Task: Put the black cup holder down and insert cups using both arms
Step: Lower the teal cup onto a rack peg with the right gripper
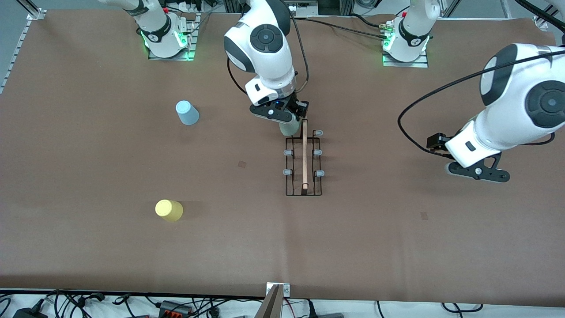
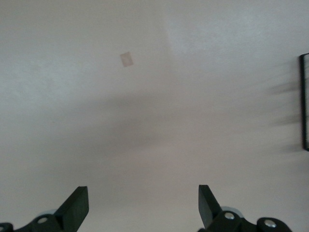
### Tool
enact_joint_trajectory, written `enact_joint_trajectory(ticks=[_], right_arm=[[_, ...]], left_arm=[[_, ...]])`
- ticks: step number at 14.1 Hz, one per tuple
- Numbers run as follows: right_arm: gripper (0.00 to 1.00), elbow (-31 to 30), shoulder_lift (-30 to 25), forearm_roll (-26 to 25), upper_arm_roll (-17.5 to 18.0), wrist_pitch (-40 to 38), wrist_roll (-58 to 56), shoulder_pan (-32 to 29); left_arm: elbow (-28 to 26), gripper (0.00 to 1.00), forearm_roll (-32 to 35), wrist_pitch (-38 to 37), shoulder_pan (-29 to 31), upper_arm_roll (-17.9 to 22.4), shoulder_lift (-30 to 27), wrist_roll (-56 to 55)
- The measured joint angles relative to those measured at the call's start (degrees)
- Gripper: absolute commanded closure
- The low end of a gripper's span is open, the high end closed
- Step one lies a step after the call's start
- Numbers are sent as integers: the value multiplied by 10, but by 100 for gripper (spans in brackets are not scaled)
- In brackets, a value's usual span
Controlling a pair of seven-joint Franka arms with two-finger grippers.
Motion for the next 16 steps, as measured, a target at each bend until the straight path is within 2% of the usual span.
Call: enact_joint_trajectory(ticks=[4,5,6,7,13,16], right_arm=[[83,0,11,-5,0,14,0,0],[68,0,11,-5,0,14,0,0],[41,0,12,-5,0,14,0,0],[0,0,14,-7,0,14,0,0],[0,6,23,-27,-3,14,-2,-1],[0,14,-3,-45,-21,-38,-50,-21]], left_arm=[[32,0,-14,1,8,0,-2,1],[38,0,-14,1,8,0,-2,1],[42,0,-14,0,9,0,-2,1],[43,0,-14,0,10,0,-2,1],[47,0,-14,0,14,1,-4,1],[48,0,-14,0,15,1,-14,1]])
